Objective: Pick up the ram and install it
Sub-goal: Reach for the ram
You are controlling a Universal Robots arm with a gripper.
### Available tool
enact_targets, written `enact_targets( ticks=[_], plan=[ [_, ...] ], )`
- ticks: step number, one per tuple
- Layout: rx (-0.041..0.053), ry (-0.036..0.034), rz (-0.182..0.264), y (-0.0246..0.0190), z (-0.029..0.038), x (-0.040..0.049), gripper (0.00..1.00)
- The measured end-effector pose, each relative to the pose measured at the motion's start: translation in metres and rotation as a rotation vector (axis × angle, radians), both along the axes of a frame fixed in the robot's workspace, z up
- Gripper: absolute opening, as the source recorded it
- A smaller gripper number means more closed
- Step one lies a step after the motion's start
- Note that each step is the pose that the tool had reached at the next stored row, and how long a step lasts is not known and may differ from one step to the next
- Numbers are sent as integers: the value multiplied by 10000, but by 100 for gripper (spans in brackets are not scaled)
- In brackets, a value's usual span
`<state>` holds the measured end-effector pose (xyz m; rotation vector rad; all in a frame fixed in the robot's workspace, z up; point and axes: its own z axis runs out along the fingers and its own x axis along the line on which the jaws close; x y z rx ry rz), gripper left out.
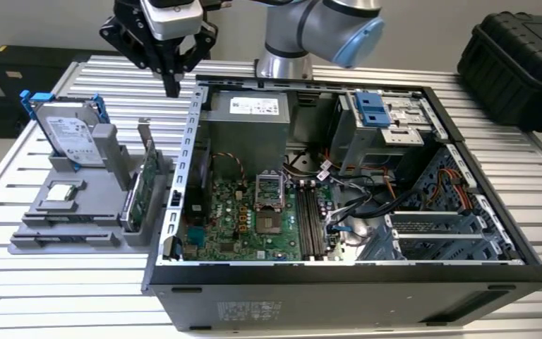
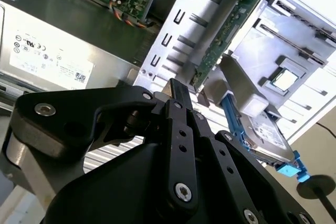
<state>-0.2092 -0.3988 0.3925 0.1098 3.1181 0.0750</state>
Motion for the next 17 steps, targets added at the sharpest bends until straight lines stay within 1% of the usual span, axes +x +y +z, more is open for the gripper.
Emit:
enact_targets(
  ticks=[17],
  plan=[
    [1,0,32,0,-2,-229,0]
  ],
)
